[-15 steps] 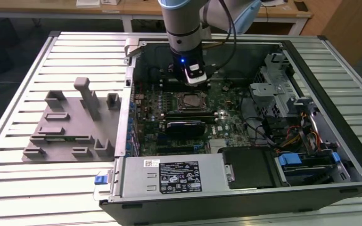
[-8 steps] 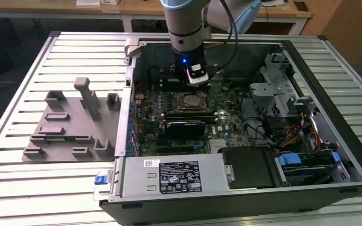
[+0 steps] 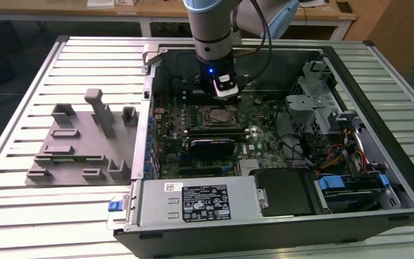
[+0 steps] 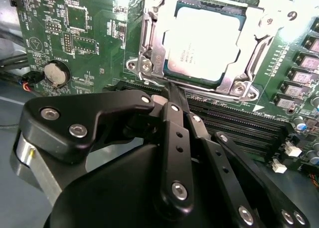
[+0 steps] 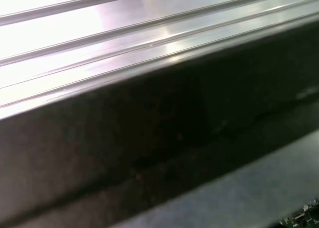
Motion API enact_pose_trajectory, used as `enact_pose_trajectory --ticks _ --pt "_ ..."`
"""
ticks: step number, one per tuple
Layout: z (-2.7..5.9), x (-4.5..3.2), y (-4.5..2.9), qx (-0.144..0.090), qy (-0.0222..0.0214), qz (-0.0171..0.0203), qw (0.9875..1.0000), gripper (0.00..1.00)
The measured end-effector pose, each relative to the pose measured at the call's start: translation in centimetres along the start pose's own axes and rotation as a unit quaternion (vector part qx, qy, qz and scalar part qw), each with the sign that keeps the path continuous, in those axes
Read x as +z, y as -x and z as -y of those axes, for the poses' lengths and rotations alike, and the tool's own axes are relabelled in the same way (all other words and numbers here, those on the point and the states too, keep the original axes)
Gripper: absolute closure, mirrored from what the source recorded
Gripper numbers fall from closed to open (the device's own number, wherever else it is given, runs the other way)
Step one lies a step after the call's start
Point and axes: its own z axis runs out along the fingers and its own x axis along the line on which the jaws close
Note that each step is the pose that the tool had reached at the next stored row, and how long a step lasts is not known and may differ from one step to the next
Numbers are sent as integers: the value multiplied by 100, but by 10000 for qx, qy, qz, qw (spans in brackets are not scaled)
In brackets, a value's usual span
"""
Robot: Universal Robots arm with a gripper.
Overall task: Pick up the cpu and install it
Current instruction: 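Install the first cpu locking lever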
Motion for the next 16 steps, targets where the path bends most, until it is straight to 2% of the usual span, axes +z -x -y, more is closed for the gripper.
enact_pose_trajectory --ticks 3,7,12,16 --pt "-1 3 4 2 10 -4 10000 89" --pt "-8 8 24 23 104 -41 9999 89" --pt "-14 1 33 29 113 -43 9999 89" --pt "-21 -56 42 32 110 -43 9999 89"
